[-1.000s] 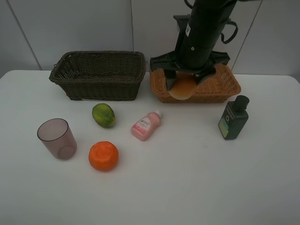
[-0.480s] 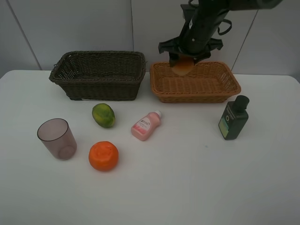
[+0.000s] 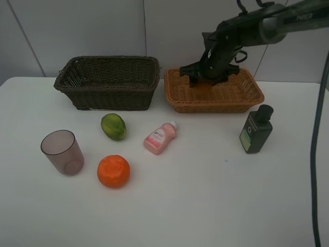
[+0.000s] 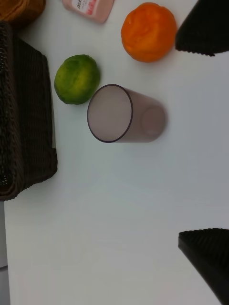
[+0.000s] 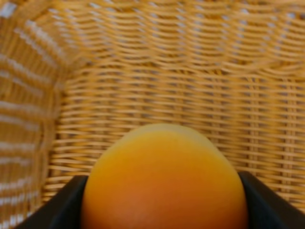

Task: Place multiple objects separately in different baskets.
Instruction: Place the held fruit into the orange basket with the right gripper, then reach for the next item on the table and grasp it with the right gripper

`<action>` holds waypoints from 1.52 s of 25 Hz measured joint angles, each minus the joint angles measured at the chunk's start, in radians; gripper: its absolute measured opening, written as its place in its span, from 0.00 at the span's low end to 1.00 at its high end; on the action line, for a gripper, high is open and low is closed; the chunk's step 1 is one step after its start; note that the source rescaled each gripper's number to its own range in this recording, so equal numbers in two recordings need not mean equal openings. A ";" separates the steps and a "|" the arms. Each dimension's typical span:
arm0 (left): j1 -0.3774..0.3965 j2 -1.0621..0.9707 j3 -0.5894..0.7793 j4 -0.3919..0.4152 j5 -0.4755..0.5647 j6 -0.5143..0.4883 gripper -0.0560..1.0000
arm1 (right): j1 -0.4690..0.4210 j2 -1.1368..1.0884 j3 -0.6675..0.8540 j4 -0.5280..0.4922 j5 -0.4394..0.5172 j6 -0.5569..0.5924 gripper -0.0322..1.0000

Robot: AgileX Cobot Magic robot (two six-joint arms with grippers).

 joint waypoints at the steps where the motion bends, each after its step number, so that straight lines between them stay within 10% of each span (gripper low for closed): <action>1: 0.000 0.000 0.000 0.000 0.000 0.000 0.94 | -0.001 0.001 0.000 0.000 0.000 0.000 0.43; 4: 0.000 0.000 0.000 0.000 0.000 0.000 0.94 | -0.003 0.001 0.000 0.000 -0.001 0.000 0.49; 8: 0.000 0.000 0.000 0.000 0.000 0.000 0.94 | -0.003 -0.001 0.000 -0.003 0.000 0.000 0.88; 11: 0.000 0.000 0.000 0.000 0.000 0.000 0.94 | -0.003 -0.023 0.000 -0.021 0.015 0.000 0.97; 24: 0.000 0.000 0.000 0.000 0.000 0.000 0.94 | 0.067 -0.258 0.031 -0.011 0.370 -0.100 1.00; 38: 0.000 0.000 0.000 0.000 0.000 0.000 0.94 | 0.088 -0.694 0.498 0.035 0.393 -0.105 1.00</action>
